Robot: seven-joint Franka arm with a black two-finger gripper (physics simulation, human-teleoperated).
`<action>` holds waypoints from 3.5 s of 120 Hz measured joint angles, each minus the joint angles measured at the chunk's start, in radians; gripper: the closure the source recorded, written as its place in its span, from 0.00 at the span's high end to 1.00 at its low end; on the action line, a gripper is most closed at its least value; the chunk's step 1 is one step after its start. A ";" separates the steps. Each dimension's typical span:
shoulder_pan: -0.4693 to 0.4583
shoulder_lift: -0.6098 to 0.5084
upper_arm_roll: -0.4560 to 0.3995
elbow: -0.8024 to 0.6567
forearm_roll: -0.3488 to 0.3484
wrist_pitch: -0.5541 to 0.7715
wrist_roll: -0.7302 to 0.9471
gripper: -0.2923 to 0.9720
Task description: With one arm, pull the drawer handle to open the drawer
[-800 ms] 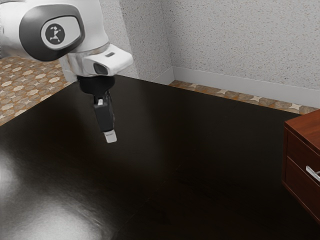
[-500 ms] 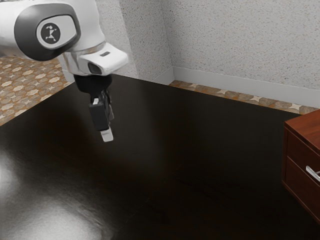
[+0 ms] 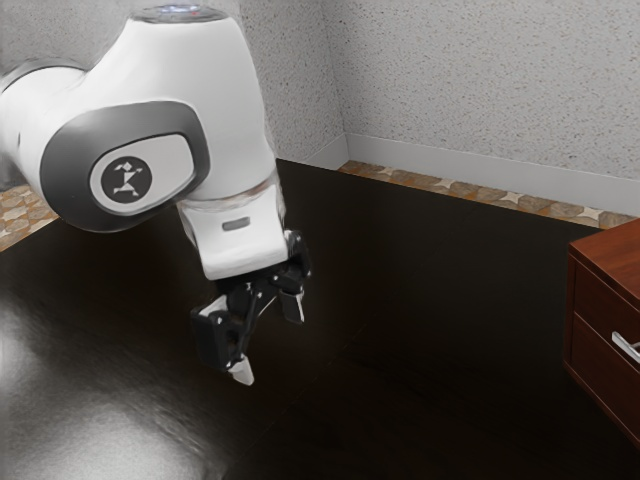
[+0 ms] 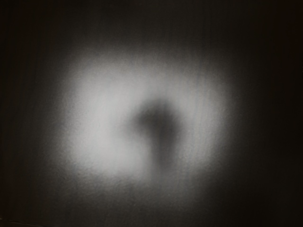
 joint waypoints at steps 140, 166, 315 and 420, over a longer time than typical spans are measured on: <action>-0.210 0.314 -0.064 0.187 -0.157 0.472 0.479 0.49; -0.207 0.407 -0.064 0.270 -0.156 0.519 0.510 0.42; -0.258 0.631 -0.055 0.404 -0.156 0.662 0.631 0.19; -0.247 0.167 -0.054 -0.131 -0.169 0.746 0.669 0.15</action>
